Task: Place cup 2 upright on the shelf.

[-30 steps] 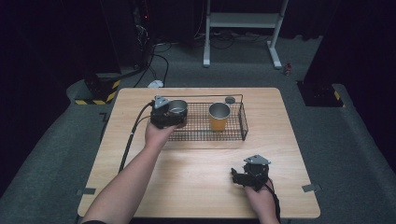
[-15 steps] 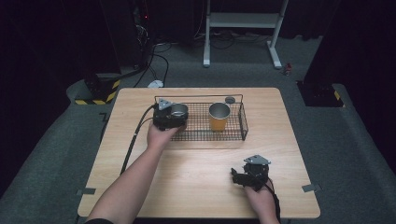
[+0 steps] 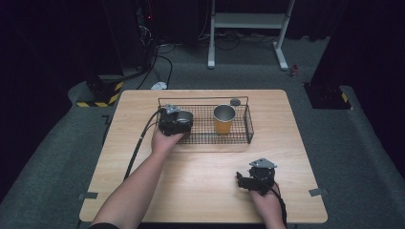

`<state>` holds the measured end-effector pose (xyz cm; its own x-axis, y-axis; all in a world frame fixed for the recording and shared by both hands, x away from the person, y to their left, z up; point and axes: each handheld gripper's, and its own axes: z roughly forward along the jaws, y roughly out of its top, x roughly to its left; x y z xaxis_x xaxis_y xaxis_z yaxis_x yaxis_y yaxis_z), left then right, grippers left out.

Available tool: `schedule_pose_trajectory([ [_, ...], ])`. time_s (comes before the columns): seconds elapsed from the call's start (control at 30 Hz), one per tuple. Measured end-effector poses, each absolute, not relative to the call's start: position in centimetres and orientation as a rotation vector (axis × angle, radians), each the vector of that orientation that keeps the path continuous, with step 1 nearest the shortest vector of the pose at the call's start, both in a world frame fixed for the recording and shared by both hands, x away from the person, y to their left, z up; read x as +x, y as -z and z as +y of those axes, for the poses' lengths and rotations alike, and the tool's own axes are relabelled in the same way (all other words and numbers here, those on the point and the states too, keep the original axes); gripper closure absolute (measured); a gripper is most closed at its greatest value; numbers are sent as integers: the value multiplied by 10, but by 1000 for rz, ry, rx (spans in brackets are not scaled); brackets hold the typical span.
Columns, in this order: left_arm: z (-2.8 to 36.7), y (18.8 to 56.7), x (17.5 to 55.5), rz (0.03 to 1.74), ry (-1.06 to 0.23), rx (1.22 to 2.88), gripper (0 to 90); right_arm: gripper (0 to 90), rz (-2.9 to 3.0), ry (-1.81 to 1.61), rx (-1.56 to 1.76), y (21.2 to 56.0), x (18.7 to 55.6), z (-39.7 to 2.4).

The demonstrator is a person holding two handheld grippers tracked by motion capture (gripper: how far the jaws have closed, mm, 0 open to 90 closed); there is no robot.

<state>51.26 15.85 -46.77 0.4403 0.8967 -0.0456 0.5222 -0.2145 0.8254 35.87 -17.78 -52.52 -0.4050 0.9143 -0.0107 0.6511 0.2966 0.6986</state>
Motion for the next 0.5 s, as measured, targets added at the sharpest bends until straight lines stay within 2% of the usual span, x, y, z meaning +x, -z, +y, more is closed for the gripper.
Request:
schedule_pose_trajectory([
  [0.5, 155, 474, 515, 1231, -576, 1940, 185, 110, 2164, -873, 1397, 525, 359, -178],
])
